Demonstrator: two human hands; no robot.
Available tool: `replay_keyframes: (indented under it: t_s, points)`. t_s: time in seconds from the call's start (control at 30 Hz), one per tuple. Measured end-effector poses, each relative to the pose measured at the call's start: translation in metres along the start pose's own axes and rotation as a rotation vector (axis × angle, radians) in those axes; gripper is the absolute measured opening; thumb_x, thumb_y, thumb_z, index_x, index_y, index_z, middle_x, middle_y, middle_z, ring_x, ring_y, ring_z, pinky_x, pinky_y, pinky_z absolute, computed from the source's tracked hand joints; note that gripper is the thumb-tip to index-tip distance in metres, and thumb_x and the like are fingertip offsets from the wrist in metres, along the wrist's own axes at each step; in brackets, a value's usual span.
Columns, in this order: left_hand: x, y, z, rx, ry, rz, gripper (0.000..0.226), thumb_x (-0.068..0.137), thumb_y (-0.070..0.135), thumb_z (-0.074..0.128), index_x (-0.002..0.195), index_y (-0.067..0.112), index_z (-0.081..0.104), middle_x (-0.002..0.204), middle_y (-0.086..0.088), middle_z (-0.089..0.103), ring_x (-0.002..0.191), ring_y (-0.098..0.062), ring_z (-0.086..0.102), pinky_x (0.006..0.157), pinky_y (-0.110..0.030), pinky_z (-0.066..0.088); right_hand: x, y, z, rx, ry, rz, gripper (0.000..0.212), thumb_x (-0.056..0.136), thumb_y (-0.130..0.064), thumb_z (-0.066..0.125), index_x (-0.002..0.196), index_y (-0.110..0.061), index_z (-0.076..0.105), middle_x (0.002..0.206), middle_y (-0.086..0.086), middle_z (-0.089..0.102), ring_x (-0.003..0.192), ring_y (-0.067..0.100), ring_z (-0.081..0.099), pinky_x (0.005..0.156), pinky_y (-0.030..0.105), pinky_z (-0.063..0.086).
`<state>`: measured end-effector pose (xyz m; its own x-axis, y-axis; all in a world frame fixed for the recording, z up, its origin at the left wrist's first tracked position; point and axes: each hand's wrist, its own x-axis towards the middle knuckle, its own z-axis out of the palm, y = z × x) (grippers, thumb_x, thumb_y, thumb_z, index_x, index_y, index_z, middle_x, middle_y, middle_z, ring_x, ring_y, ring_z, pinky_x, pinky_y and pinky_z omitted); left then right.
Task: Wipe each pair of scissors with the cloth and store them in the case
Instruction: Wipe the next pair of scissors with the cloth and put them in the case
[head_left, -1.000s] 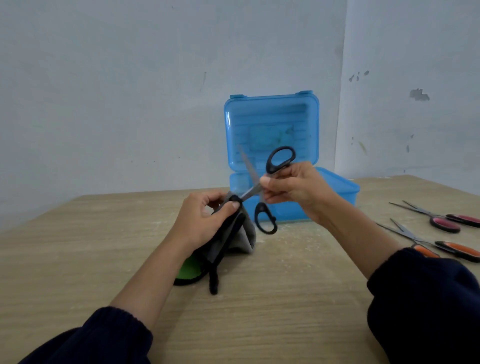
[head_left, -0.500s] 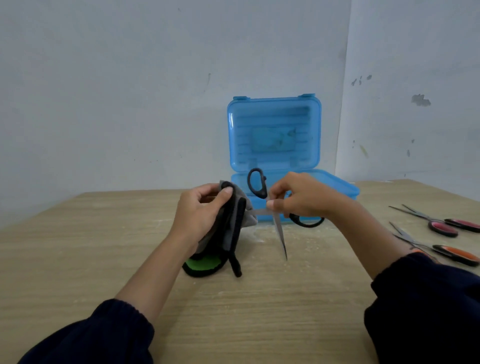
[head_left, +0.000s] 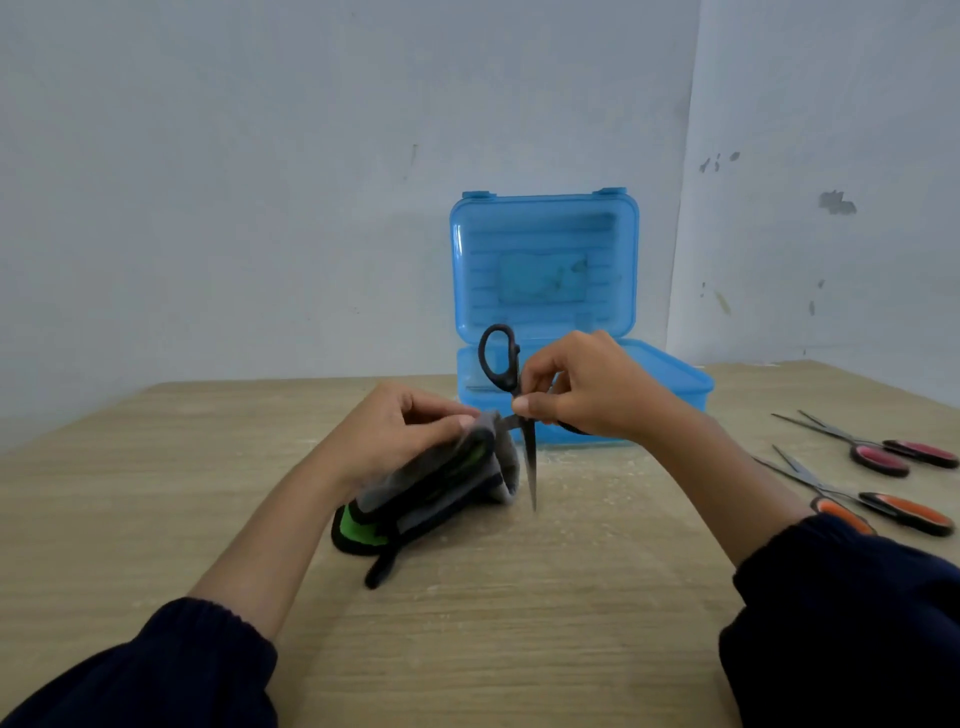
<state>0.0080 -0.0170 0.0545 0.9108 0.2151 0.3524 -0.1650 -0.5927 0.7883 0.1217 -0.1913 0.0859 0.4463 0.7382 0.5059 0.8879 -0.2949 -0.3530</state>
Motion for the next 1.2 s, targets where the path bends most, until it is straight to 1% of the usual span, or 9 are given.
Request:
replay_keyframes:
  t_s: [0.13,0.27,0.37,0.47,0.57,0.77,0.93,1.07,1.2]
  points:
    - [0.002,-0.004,0.010,-0.053,0.047,-0.004,0.016,0.068,0.024,0.078,0.082,0.017,0.075,0.065,0.007,0.068,0.064,-0.007,0.057,0.065,-0.020,0.043,0.001,-0.006,0.006,-0.027,0.001,-0.042,0.013,0.076,-0.023,0.072,0.066,-0.016,0.068,0.052,-0.011,0.060,0.053,-0.002,0.055,0.054,0.007,0.038]
    - [0.004,-0.005,0.019,-0.033,0.178,0.061,0.009,0.068,0.020,0.078,0.075,0.016,0.074,0.063,0.008,0.068,0.053,0.002,0.051,0.054,-0.008,0.037,0.001,-0.012,0.017,-0.028,0.062,-0.046,0.017,0.075,-0.022,0.072,0.061,-0.020,0.066,0.048,-0.013,0.055,0.048,0.002,0.053,0.053,0.010,0.040]
    - [0.005,-0.002,0.020,0.087,0.203,0.118,0.008,0.072,0.023,0.076,0.077,0.018,0.073,0.070,0.008,0.070,0.060,0.003,0.056,0.056,-0.006,0.039,-0.001,-0.012,0.019,0.020,0.112,-0.019,0.027,0.075,-0.020,0.072,0.053,-0.025,0.058,0.047,-0.008,0.058,0.044,0.000,0.052,0.051,0.011,0.040]
    - [0.006,0.002,0.023,0.239,0.203,0.194,0.004,0.078,0.023,0.069,0.080,0.020,0.069,0.076,0.005,0.070,0.070,-0.002,0.061,0.066,-0.012,0.046,-0.002,-0.013,0.014,0.095,0.115,0.004,0.022,0.076,-0.017,0.071,0.056,-0.020,0.063,0.048,-0.006,0.060,0.039,-0.003,0.051,0.048,0.007,0.037]
    - [0.007,0.005,0.021,0.265,0.184,0.222,0.004,0.081,0.023,0.065,0.081,0.020,0.067,0.078,0.003,0.070,0.075,-0.008,0.064,0.073,-0.018,0.048,-0.002,-0.013,0.007,0.096,0.112,-0.007,0.019,0.076,-0.018,0.071,0.059,-0.017,0.066,0.049,-0.007,0.060,0.041,-0.005,0.053,0.049,0.006,0.038]
    - [0.004,0.003,0.013,0.243,0.217,0.233,0.004,0.078,0.018,0.069,0.080,0.015,0.069,0.076,0.003,0.069,0.070,-0.001,0.059,0.061,-0.005,0.039,0.000,-0.003,0.004,0.045,0.130,-0.014,0.013,0.074,-0.019,0.073,0.063,-0.011,0.069,0.050,-0.006,0.062,0.045,-0.002,0.055,0.052,0.008,0.040]
    - [0.005,0.005,0.017,0.230,0.221,0.215,0.004,0.076,0.025,0.071,0.080,0.026,0.070,0.074,0.013,0.069,0.071,0.005,0.062,0.066,-0.005,0.042,0.000,-0.009,0.019,0.122,0.194,-0.030,0.015,0.075,-0.019,0.073,0.061,-0.015,0.069,0.053,-0.006,0.064,0.049,0.001,0.056,0.053,0.009,0.039]
    - [0.004,0.011,0.012,0.318,0.235,0.274,0.007,0.079,0.022,0.067,0.084,0.018,0.071,0.074,0.015,0.066,0.070,0.012,0.059,0.066,0.000,0.037,-0.001,-0.009,0.014,0.202,0.205,-0.023,0.016,0.077,-0.019,0.073,0.066,-0.008,0.071,0.058,0.002,0.070,0.052,0.009,0.063,0.054,0.015,0.046]
    - [0.001,0.012,0.006,0.340,0.241,0.275,0.004,0.079,0.022,0.068,0.082,0.020,0.070,0.073,0.016,0.066,0.073,0.010,0.060,0.066,0.000,0.038,-0.001,-0.006,0.009,0.198,0.200,-0.025,0.014,0.077,-0.019,0.072,0.067,-0.008,0.071,0.061,0.005,0.071,0.056,0.013,0.067,0.060,0.020,0.053]
